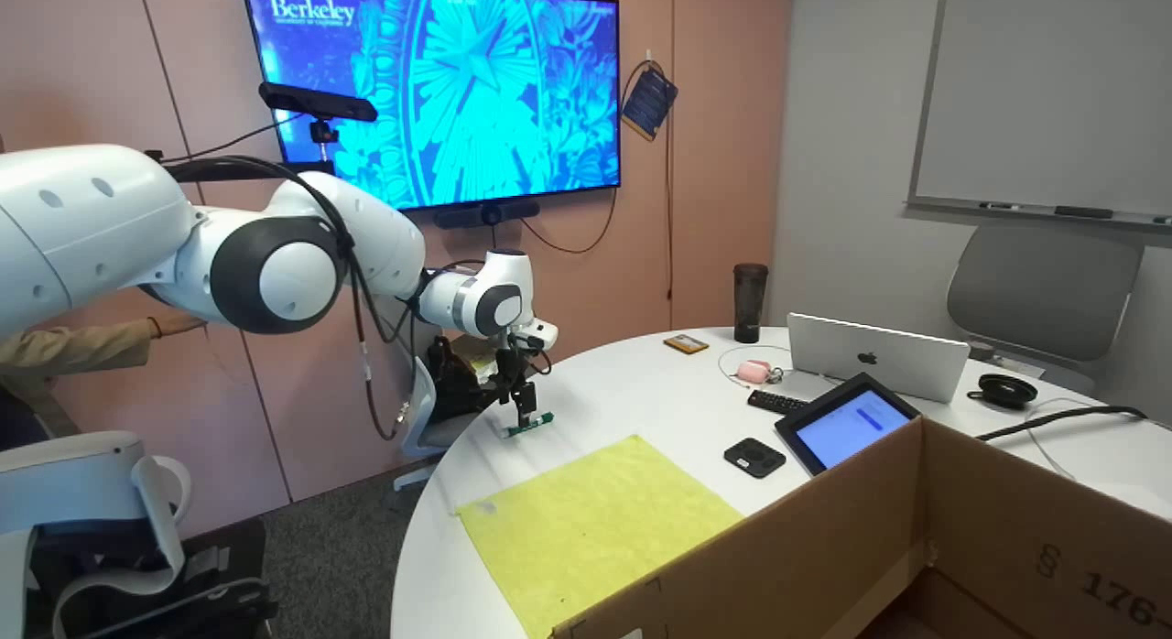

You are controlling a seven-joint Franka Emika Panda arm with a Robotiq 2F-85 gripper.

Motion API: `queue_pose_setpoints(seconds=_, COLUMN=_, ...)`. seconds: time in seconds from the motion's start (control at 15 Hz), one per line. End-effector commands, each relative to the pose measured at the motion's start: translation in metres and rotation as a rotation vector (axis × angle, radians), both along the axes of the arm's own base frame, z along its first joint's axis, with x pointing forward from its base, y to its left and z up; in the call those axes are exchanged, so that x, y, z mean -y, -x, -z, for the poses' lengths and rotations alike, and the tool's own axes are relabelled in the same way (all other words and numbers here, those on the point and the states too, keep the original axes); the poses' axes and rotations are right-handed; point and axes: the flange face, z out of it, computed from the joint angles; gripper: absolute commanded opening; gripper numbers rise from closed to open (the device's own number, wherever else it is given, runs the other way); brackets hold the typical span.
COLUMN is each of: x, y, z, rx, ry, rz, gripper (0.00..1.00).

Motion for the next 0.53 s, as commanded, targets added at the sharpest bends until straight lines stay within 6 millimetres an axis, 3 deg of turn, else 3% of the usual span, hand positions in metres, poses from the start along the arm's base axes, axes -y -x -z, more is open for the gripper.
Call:
queue_pose_setpoints(seconds=0.0, x=-0.001, y=-0.013, z=0.005, rx=0.056, ry=-0.005, rz=0.066, gripper=1.0)
queue_pose_setpoints(seconds=0.47, x=0.006, y=-0.018, z=0.024, rx=0.069, ry=0.005, rz=0.133, gripper=1.0)
